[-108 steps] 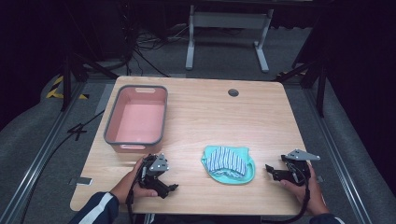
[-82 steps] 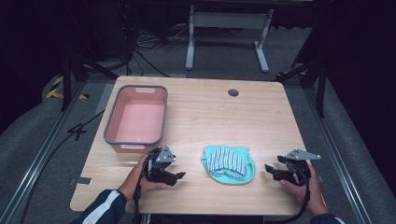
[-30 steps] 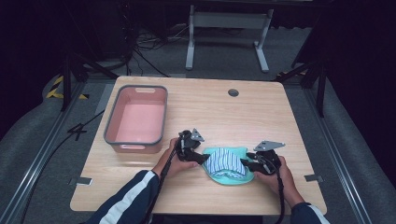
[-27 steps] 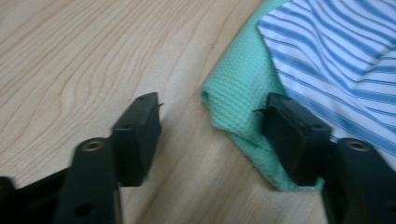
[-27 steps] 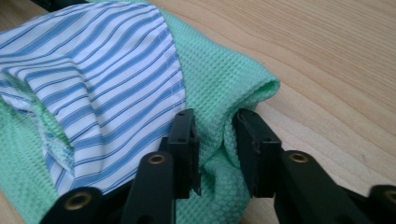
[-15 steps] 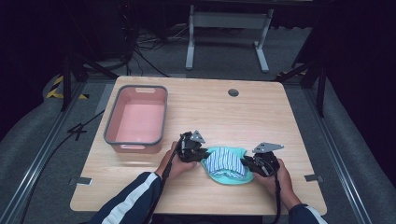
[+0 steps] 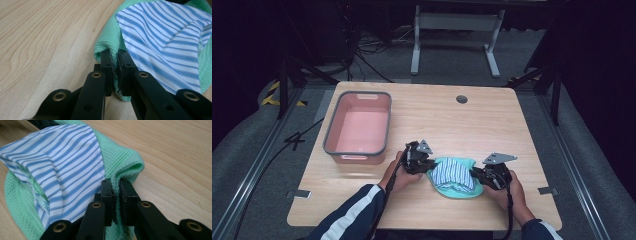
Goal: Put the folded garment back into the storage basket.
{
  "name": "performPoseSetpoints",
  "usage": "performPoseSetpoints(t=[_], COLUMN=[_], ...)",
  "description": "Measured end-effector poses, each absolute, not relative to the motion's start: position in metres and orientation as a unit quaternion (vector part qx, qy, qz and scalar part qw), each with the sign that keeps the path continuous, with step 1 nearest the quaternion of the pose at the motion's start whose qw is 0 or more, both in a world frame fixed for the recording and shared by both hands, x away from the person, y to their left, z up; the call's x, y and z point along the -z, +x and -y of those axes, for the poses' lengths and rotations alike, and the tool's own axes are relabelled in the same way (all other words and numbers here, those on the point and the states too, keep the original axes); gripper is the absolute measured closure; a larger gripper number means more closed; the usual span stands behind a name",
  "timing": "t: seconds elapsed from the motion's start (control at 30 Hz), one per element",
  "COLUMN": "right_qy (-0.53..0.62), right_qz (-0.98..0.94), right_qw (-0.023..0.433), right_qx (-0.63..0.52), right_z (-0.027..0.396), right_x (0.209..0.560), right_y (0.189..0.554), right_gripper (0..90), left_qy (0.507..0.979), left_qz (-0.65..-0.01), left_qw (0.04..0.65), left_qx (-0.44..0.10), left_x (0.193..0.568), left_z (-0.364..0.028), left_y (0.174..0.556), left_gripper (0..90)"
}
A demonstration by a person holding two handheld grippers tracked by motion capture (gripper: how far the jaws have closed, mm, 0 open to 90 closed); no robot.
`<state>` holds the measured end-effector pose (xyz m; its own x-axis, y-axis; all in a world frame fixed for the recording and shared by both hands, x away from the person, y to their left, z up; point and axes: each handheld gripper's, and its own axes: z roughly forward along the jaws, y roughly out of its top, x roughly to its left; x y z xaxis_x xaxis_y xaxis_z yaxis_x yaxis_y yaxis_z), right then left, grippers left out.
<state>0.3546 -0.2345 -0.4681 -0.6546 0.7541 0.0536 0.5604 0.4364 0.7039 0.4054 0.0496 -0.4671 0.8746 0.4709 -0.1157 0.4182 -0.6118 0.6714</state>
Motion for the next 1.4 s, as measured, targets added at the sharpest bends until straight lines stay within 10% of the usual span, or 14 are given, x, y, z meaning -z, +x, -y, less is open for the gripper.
performPoseSetpoints(t=[1.4], right_qy=[0.39], right_qz=[-0.808], right_qw=[0.157], right_qx=[-0.412], right_z=[0.214], right_x=[0.418], right_y=[0.363], right_gripper=[83.2], left_qy=[0.895], left_qz=[-0.232], left_qw=[0.37], left_qx=[-0.095], left_x=[0.403], left_z=[-0.067], left_y=[0.405], left_gripper=[84.5])
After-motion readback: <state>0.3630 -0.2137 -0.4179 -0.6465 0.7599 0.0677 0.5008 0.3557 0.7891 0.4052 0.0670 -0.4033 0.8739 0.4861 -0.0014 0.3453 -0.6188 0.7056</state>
